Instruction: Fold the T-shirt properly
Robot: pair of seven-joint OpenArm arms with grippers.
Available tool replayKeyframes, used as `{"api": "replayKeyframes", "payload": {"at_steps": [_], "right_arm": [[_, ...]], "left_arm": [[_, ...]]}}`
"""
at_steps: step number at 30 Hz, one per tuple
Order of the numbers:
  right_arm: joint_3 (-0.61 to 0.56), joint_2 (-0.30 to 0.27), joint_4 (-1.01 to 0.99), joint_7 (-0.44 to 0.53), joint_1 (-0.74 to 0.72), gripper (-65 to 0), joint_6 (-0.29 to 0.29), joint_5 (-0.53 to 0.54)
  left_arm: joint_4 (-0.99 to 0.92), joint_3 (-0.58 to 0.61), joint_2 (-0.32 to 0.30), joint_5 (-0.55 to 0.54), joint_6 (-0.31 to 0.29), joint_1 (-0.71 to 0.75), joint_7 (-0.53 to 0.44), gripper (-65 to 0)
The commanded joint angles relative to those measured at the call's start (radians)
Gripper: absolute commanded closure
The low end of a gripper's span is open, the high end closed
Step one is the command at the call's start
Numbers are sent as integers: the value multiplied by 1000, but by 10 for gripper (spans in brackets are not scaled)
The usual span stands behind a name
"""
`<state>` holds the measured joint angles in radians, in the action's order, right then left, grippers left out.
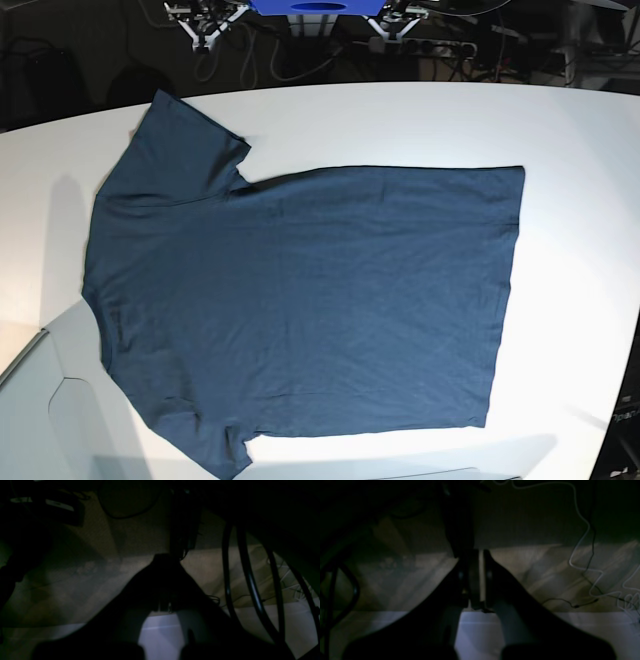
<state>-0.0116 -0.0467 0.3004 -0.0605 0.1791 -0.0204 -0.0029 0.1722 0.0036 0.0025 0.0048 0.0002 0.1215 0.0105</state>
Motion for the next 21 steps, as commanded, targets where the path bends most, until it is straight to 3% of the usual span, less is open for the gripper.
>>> {"api": "replayKeyframes", "payload": {"at_steps": [1,13,21], "right_arm": [[0,-5,4,1,7,0,18,2],[-1,-20,15,3,33,0,23,1],[0,-103,457,1,308,0,23,1]], "left_arm": [[2,0,1,1,4,7,-1,0],[10,-4,0,-1,1,23,-4,0],[370,-4,-43,-2,1,252,4,0]]}}
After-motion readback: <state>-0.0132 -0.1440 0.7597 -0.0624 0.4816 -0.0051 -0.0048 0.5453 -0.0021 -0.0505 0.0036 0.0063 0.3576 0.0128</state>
